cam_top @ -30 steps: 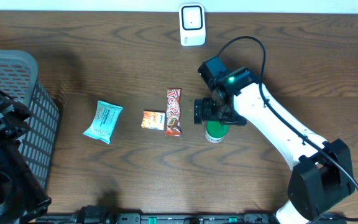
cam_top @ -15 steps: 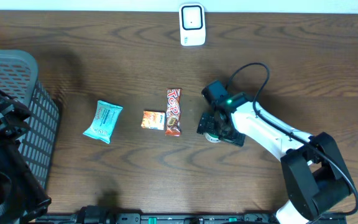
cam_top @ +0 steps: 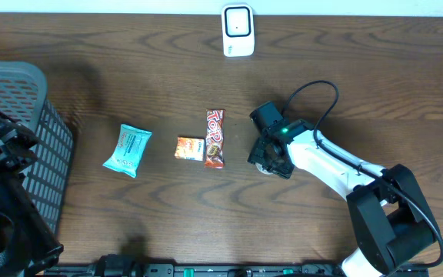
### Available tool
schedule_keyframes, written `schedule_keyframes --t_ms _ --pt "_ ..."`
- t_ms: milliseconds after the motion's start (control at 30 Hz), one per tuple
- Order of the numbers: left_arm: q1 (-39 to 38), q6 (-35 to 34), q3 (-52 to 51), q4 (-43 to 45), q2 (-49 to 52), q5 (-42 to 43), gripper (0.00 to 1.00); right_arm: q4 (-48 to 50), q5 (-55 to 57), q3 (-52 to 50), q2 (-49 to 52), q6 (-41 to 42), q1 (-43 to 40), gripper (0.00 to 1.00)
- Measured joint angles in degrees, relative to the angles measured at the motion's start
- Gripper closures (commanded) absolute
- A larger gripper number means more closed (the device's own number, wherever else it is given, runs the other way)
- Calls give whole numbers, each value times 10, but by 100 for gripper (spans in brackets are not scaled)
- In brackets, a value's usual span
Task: Scan the item barcode
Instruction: 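Lower the right gripper and grasp the jar around its body, then lift the jar with the right gripper and carry it rightward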
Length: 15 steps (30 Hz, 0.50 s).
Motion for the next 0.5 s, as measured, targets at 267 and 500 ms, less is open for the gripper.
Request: schedule_keyframes --t_ms 267,500 --pt "0 0 0 0 0 0 17 -14 -91 7 -1 -45 -41 45" --pt "0 0 0 0 0 0 17 -26 -303 26 0 -126 -108 44"
